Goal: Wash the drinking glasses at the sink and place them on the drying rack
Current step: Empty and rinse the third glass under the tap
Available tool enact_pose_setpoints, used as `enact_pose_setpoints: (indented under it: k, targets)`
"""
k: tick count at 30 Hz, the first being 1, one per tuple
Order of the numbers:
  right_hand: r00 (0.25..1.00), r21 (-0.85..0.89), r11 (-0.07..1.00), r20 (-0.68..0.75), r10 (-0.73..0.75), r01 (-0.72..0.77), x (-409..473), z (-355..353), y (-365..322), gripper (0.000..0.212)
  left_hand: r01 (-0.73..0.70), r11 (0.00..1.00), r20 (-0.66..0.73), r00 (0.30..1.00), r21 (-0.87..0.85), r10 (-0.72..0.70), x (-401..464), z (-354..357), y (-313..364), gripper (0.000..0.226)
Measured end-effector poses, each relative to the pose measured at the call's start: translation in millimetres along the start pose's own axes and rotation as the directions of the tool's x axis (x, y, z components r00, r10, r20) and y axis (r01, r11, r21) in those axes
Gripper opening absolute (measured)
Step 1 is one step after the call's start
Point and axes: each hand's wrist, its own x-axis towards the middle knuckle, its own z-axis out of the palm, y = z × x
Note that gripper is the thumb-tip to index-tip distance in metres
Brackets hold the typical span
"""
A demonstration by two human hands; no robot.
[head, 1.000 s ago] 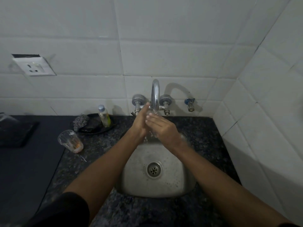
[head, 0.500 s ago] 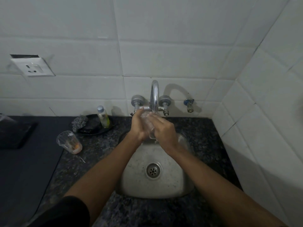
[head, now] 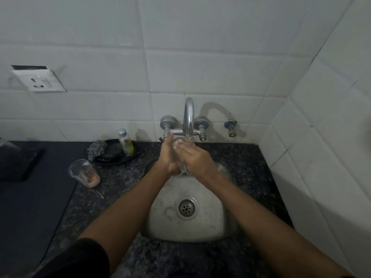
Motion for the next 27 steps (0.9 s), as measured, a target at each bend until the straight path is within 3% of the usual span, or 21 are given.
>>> enact_pose_setpoints:
  k: [2,4,5,7,9,10,11,14,17,19,22,27]
  targets:
    - [0.981,-0.136,0.973,0.075,-0.176,0.185,-1,-2,15,0.041,0.058,0.996,-0.008,0.998,0.074,-0.057,-5,7,3,0.068]
    - [0.972,-0.138,0.963,0.071,-0.223,0.231,1,-5,16,0.038,0.063,0.993,-0.016,0.998,0.097,-0.062,-6,12,7,0.062]
    - [0.982,-0.107,0.976,0.021,-0.187,0.188,0,-4,13,0.038,0.041,0.994,-0.024,0.999,0.101,-0.039,-7,14,8,0.057]
    - [0.994,0.020,1.000,-0.105,0.020,-0.018,0,-1,5,0.040,-0.010,0.996,-0.043,0.999,0.087,0.014,-6,16,6,0.054]
    - [0.969,0.138,0.969,-0.112,0.222,-0.206,0,1,-1,0.042,-0.018,0.999,-0.057,0.998,0.040,0.021,-4,13,3,0.061]
    - [0.971,0.147,0.966,-0.080,0.227,-0.214,-1,4,-1,0.045,-0.004,1.000,-0.065,0.998,0.019,0.005,-5,12,1,0.064]
    - [0.984,0.118,0.980,-0.055,0.167,-0.159,-4,5,0,0.045,0.014,1.000,-0.064,0.998,0.013,-0.013,-5,10,0,0.067]
    - [0.980,-0.115,0.974,0.014,-0.196,0.196,-14,4,16,0.035,0.093,0.990,-0.056,0.995,0.107,-0.087,-6,9,2,0.068]
    - [0.959,-0.137,0.951,-0.014,-0.282,0.278,-17,2,18,0.029,0.093,0.984,-0.053,0.995,0.150,-0.086,-6,11,3,0.057]
    - [0.984,-0.051,0.989,-0.105,-0.141,0.136,-18,4,9,0.032,0.056,0.990,-0.046,0.998,0.129,-0.051,-6,9,0,0.043]
    - [0.966,0.153,0.970,-0.150,0.210,-0.187,-11,2,-6,0.037,-0.006,1.000,-0.023,1.000,0.024,0.007,-9,7,-5,0.035]
    - [0.922,0.234,0.906,-0.083,0.379,-0.352,-10,-6,-18,0.038,-0.047,0.998,0.091,0.995,-0.052,0.052,-13,8,-5,0.035]
